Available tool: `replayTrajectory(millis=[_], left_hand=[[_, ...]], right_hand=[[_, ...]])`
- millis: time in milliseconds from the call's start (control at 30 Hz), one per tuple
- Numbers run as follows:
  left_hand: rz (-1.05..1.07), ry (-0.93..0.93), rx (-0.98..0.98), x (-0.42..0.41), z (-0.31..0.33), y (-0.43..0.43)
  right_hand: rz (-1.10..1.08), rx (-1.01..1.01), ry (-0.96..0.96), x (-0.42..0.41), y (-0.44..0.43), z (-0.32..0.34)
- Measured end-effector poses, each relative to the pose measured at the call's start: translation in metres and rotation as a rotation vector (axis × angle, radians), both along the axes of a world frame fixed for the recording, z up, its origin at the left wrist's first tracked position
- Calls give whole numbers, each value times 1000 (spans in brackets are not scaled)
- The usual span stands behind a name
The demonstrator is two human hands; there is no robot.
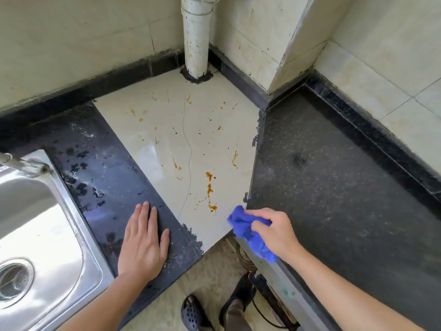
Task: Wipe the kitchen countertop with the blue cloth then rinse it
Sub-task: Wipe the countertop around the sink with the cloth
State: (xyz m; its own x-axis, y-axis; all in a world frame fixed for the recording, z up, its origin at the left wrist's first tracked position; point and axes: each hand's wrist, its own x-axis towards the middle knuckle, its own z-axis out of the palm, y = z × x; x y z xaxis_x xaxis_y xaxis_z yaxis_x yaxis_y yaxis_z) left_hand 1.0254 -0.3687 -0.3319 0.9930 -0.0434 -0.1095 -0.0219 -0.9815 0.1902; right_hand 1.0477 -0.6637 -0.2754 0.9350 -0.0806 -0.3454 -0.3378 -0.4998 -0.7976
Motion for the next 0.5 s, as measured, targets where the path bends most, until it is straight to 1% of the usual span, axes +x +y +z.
replayTrajectory(millis=[33, 100, 133, 200, 233, 267, 300, 333, 367, 400, 467, 500], left_hand=[[-1, -1, 2, 0, -1, 0], [-3, -14, 7, 0, -3, 1], [-6, -24, 11, 0, -5, 2], [-7, -41, 11, 0, -7, 3], [-6, -48, 9, 0, -9, 3], [-4, -52, 10, 0, -10, 4], [-5, -56, 11, 0, -10, 4], [-6, -57, 14, 1, -10, 4], [-6, -55, 19, 1, -9, 4], [-6, -46, 24, 1, -9, 4], [-9, -21, 20, 0, -5, 3], [-13, -11, 17, 0, -3, 3]], right_hand=[[-69, -2, -22, 20, -10, 8], [-263, -99, -115, 81, -42, 7], [-344, -162, -130, 112, -56, 3], [-385, -336, -108, 161, -72, -17], [-381, -418, -42, 172, -69, -29], [-365, -515, -21, 173, -55, -39], [-349, -613, -80, 166, -36, -48], [-297, -649, -192, 153, -17, -51], [-231, -637, -300, 136, -1, -49], [-170, -600, -359, 119, 8, -51], [-75, -528, -391, 84, 10, -55], [-21, -505, -369, 66, 11, -51]])
